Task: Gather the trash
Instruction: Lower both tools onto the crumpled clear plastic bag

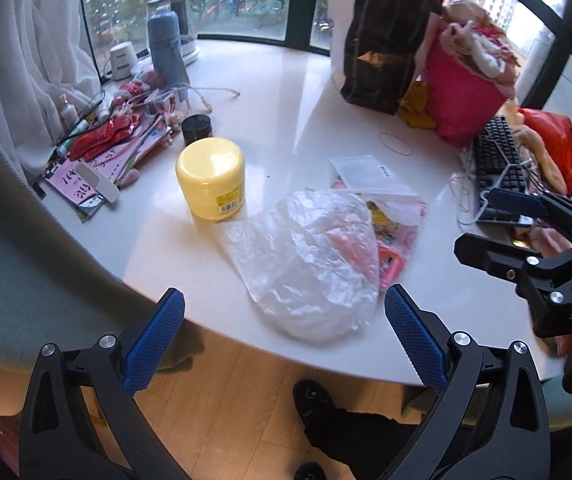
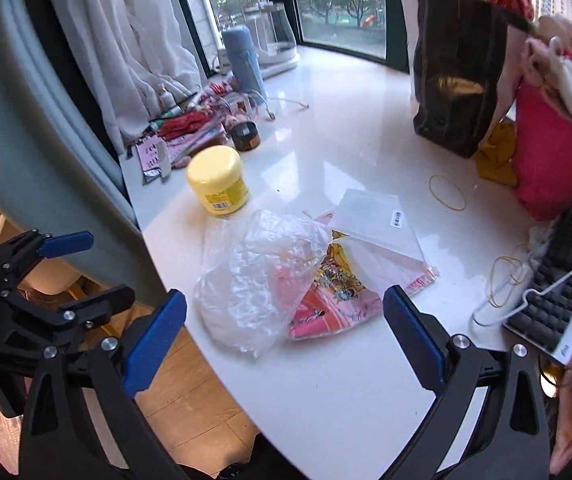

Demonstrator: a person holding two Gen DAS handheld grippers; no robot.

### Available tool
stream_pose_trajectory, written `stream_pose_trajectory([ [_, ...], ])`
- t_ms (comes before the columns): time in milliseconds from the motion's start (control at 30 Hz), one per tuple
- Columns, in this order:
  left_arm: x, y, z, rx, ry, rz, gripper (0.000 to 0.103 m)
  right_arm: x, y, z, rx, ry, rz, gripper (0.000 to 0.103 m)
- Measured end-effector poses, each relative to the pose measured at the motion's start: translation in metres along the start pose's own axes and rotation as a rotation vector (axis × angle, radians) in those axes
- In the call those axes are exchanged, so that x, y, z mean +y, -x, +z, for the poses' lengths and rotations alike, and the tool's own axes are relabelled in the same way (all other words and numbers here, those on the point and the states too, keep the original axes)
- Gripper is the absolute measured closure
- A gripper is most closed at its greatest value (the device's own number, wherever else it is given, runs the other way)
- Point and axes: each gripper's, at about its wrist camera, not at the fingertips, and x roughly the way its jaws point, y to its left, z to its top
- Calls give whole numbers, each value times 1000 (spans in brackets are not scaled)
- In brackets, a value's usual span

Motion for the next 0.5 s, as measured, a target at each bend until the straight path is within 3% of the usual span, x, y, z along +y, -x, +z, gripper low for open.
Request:
stream_pose_trajectory([
  [233, 18, -39, 12, 34, 8, 17, 6, -6, -41, 12, 46, 21, 26, 7],
  [500, 33, -68, 17, 73, 67, -22, 6, -11, -78, 20, 92, 34, 66, 7],
])
